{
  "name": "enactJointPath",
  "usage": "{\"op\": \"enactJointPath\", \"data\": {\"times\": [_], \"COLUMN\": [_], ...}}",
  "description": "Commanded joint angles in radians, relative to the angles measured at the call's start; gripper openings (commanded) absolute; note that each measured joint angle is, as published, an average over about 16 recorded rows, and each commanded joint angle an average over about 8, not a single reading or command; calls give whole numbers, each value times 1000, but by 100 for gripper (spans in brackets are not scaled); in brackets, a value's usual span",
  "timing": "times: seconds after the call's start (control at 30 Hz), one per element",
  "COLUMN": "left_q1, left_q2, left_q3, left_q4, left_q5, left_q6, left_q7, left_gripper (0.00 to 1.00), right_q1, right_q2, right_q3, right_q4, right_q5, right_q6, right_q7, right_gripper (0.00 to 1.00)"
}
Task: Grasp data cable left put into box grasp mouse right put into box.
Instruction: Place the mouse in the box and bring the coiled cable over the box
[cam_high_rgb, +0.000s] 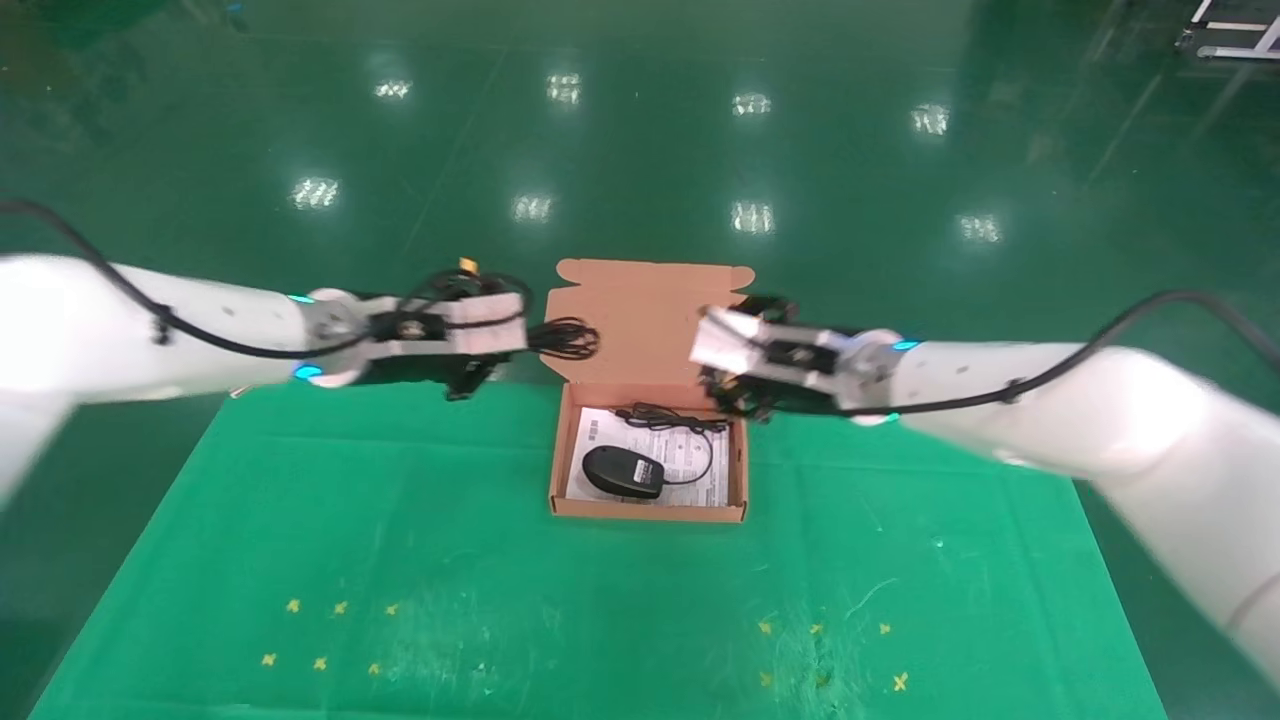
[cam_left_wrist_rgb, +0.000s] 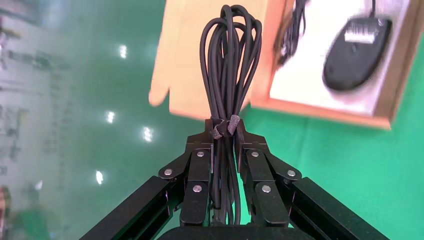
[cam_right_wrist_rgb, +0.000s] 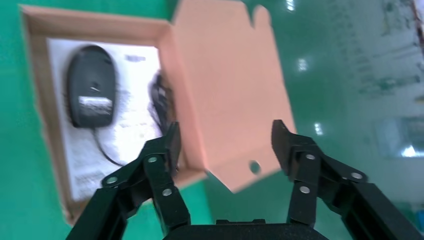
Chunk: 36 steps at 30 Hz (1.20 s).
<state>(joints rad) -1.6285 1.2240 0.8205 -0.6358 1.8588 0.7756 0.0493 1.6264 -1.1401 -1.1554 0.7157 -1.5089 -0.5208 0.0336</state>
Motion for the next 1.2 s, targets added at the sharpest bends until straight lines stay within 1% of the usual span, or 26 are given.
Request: {"op": "enactJointPath", "data": {"times": [0.03,0.2,0.37,0.6,0.87,0.9,1.13,1.17,1.2], "left_q1": [19,47,82,113,115,113,106,106,106], "left_q2": [39,118,142,146,145,144,145,146,146], "left_q3": [-7,-23,-10,57,121,128,159,161,163], "left_q4": [47,179,207,177,168,170,191,193,194], "left_q5": [-30,-104,-198,-327,-433,-444,-493,-497,-502], "left_q6": [-41,-115,-159,-149,-98,-92,-72,-71,-70], "left_q7": [72,240,348,429,473,476,469,468,466], "left_gripper": [0,0,0,0,0,7,95,100,100], "right_q1": [7,14,13,5,10,11,14,14,14], "right_q2": [38,133,211,281,311,313,324,325,326], "right_q3": [7,9,7,-5,-14,-15,-17,-17,-18], "right_q4": [25,105,186,283,333,337,356,357,359], "right_q5": [3,-8,-25,-63,-98,-101,-114,-115,-116], "right_q6": [0,-5,-5,-1,2,2,2,2,2], "right_q7": [14,69,132,218,281,286,308,308,309], "right_gripper": [100,100,100,100,100,100,100,100,100]}}
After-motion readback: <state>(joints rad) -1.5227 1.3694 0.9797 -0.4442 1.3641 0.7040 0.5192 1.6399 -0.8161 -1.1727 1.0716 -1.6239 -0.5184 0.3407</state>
